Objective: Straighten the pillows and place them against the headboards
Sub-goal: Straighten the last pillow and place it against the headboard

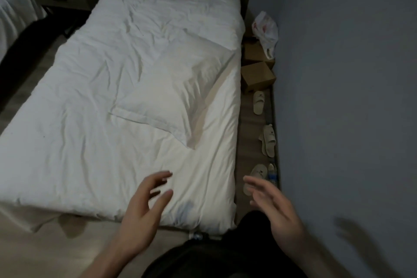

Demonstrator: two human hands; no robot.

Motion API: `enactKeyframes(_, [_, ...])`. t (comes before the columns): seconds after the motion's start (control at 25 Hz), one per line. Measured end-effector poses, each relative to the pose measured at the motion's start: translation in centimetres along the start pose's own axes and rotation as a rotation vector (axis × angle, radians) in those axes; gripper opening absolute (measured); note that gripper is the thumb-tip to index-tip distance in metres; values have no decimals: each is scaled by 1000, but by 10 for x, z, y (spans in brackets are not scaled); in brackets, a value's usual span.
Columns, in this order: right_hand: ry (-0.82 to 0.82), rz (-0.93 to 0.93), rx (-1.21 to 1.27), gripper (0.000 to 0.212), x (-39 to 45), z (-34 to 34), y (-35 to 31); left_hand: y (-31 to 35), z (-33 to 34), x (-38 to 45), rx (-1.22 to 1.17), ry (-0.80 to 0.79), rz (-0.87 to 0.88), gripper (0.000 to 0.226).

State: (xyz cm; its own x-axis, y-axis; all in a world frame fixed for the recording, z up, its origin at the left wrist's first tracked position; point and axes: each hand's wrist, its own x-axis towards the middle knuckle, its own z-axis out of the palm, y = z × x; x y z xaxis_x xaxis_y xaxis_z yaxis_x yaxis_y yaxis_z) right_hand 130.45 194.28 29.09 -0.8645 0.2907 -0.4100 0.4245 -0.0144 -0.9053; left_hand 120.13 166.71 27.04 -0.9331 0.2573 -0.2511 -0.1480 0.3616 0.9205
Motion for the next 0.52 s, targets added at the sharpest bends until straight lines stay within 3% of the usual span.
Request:
enactKeyframes(0.2, [-54, 140, -3, 33, 25, -45, 3, 28, 43, 31, -50, 31, -41, 31])
enactKeyframes(0.52, [-260, 61, -98, 28, 163, -140, -35, 61, 166, 74, -99, 223, -166, 30])
